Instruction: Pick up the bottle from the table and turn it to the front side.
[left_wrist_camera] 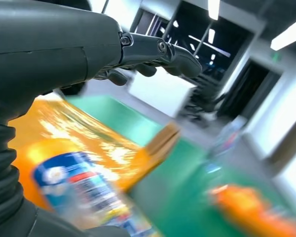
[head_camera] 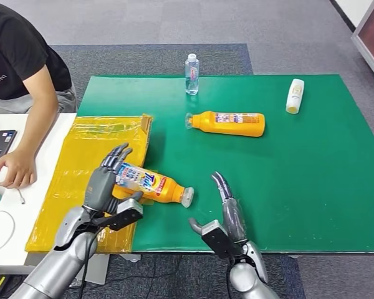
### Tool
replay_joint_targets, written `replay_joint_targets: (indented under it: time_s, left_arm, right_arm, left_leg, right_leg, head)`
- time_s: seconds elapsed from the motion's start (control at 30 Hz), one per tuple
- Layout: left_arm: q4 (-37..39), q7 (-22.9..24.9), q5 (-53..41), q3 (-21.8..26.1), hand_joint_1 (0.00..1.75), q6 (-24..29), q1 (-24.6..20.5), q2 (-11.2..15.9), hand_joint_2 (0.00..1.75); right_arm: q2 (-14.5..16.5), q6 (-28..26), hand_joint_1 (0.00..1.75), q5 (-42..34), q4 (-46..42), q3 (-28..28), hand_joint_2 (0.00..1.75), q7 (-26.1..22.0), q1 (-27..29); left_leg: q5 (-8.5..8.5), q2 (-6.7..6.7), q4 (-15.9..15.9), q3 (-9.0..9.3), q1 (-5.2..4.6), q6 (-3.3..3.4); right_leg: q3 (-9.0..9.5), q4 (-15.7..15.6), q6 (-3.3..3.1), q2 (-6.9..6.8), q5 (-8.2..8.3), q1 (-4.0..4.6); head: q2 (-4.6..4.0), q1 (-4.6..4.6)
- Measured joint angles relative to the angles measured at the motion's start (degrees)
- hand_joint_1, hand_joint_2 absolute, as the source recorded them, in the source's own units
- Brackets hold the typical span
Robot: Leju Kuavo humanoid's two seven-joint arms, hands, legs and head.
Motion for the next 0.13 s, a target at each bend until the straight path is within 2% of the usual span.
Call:
replay_joint_targets:
  time_s: [0.07, 0.1, 0.13]
  left_arm:
    - [-4.7, -5.04, 14.11, 1.55, 0.0, -3.65, 1.78, -1.03, 1.75]
    - [-7.34, -6.63, 21.46, 2.34, 0.0, -6.5, 2.82, -1.76, 1.31]
    - [-8.68, -7.29, 25.2, 2.73, 0.0, -8.08, 3.34, -2.13, 1.16]
  right_arm:
    - [0.01, -0.2, 0.0, -0.71, 0.03, -0.09, 1.75, -0.4, 0.25]
    - [0.02, -0.37, 0.0, -1.12, 0.09, -0.1, 1.75, -0.64, 0.36]
    - [0.02, -0.46, 0.0, -1.33, 0.12, -0.1, 1.75, -0.76, 0.42]
  left_leg:
    - [-0.03, 0.0, 0.0, -0.01, 0.0, 0.03]
    - [-0.05, 0.0, 0.0, -0.01, 0.0, 0.06]
    - [-0.06, 0.0, 0.0, -0.01, 0.0, 0.08]
  right_leg:
    - [0.01, 0.0, 0.02, 0.0, -0.02, 0.0]
    - [0.01, -0.01, 0.03, -0.01, -0.03, -0.01]
    - [0.02, -0.01, 0.04, -0.01, -0.04, -0.01]
  head:
    - [0.0, 0.0]
    - [0.0, 0.0]
    - [0.0, 0.0]
